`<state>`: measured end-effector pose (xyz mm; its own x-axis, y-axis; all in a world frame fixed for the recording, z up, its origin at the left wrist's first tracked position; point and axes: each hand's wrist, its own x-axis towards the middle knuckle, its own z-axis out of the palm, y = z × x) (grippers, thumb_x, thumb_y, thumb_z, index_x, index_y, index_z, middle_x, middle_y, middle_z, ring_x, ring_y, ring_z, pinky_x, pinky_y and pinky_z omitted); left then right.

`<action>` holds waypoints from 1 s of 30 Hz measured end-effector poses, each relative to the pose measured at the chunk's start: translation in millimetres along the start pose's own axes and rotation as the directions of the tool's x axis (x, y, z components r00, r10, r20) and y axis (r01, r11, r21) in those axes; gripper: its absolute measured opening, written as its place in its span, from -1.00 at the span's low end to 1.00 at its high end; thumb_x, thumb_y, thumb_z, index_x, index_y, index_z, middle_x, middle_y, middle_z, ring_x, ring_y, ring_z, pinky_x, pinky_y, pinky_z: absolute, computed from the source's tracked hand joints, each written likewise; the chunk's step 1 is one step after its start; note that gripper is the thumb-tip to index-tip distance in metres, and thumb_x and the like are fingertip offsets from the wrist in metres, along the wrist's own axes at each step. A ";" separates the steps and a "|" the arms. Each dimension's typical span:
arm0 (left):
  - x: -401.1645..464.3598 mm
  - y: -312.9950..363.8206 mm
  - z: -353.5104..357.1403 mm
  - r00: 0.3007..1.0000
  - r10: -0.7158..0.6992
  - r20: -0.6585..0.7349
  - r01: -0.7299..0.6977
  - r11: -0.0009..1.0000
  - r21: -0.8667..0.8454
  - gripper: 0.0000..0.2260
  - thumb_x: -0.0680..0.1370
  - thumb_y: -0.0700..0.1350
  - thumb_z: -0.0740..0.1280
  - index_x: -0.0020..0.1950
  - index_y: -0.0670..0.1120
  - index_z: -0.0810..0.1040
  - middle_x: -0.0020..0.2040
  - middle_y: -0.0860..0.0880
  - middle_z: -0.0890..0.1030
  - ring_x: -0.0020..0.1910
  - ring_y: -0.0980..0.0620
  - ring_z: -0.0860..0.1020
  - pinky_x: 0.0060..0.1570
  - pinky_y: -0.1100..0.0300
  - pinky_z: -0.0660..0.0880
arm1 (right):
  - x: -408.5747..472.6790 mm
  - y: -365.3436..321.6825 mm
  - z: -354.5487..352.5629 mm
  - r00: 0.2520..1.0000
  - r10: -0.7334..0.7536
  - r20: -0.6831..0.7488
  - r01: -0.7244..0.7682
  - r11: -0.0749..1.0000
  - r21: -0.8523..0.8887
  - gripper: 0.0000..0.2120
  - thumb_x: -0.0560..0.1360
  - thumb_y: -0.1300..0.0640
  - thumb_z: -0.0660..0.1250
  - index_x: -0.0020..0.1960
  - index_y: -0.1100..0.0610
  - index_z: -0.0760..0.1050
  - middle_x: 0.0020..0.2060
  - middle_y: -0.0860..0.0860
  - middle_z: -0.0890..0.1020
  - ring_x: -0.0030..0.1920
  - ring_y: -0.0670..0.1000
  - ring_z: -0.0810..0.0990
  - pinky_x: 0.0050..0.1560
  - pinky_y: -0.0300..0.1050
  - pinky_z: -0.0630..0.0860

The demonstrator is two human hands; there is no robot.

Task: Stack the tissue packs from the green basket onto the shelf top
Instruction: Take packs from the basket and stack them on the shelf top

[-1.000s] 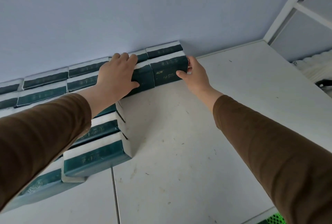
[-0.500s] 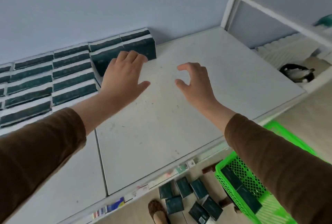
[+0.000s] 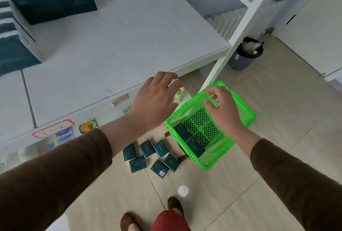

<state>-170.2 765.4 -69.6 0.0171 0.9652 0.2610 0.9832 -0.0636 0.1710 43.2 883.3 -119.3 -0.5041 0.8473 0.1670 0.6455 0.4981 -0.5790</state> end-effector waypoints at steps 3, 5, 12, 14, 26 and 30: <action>13.2 24.4 51.5 0.991 0.049 0.126 -0.046 0.999 -0.022 -0.54 0.52 0.03 0.36 0.41 0.01 0.41 0.40 -0.01 0.40 0.37 -0.06 0.32 0.29 0.04 0.31 | -10.7 53.6 8.8 0.985 0.110 0.135 -0.107 0.994 -0.029 -0.77 0.55 0.11 0.36 0.19 -0.04 0.48 0.01 -0.13 0.51 0.01 -0.05 0.50 0.08 -0.01 0.51; 23.6 36.1 93.4 0.970 0.068 0.235 -0.068 0.998 -0.004 -0.52 0.54 0.02 0.34 0.45 0.01 0.37 0.42 -0.01 0.38 0.39 -0.06 0.31 0.28 0.04 0.29 | -16.0 89.8 23.0 0.952 0.185 0.245 -0.175 0.983 -0.061 -0.73 0.56 0.09 0.36 0.25 -0.01 0.47 0.05 -0.12 0.51 0.05 -0.07 0.51 0.10 -0.04 0.52; 59.0 41.3 259.0 0.807 0.063 0.588 -0.120 0.991 0.059 -0.49 0.53 -0.16 0.33 0.47 -0.04 0.33 0.41 -0.03 0.39 0.34 -0.06 0.36 0.27 0.03 0.36 | -14.7 212.2 100.8 0.730 0.394 0.559 -0.340 0.918 -0.204 -0.51 0.53 0.10 0.43 0.40 0.17 0.38 0.26 0.09 0.53 0.24 0.10 0.53 0.18 -0.06 0.46; 65.0 36.0 303.7 0.749 0.053 0.661 -0.155 0.983 0.097 -0.51 0.54 -0.24 0.27 0.46 -0.05 0.31 0.39 -0.03 0.40 0.32 -0.06 0.38 0.23 0.04 0.38 | -15.7 241.2 125.6 0.640 0.457 0.618 -0.374 0.887 -0.269 -0.46 0.51 0.12 0.45 0.41 0.20 0.36 0.30 0.14 0.51 0.27 0.14 0.53 0.22 -0.01 0.49; 66.0 30.2 506.9 0.490 0.123 0.863 -0.427 0.897 0.115 -0.64 0.61 -0.19 0.25 0.41 -0.09 0.35 0.26 -0.05 0.48 0.25 -0.09 0.45 0.17 0.03 0.41 | -48.9 308.4 254.1 0.288 0.625 0.725 -0.399 0.767 -0.503 -0.25 0.43 0.08 0.53 0.46 0.20 0.21 0.44 0.14 0.33 0.41 0.15 0.41 0.33 -0.01 0.46; 53.9 29.3 531.9 0.505 0.086 0.859 -0.440 0.881 0.171 -0.63 0.61 -0.11 0.27 0.41 -0.06 0.32 0.24 -0.04 0.49 0.22 -0.07 0.46 0.14 0.05 0.35 | -15.1 279.3 223.9 0.316 0.596 0.738 -0.366 0.795 -0.484 -0.48 0.62 0.24 0.29 0.50 0.22 0.17 0.47 0.21 0.31 0.45 0.18 0.35 0.44 0.01 0.30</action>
<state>-43.9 950.5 -555.8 0.2489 0.6996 -0.6698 0.8901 -0.4378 -0.1265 102.6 968.4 -462.2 -0.1985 0.4285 -0.8815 0.9753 0.1751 -0.1345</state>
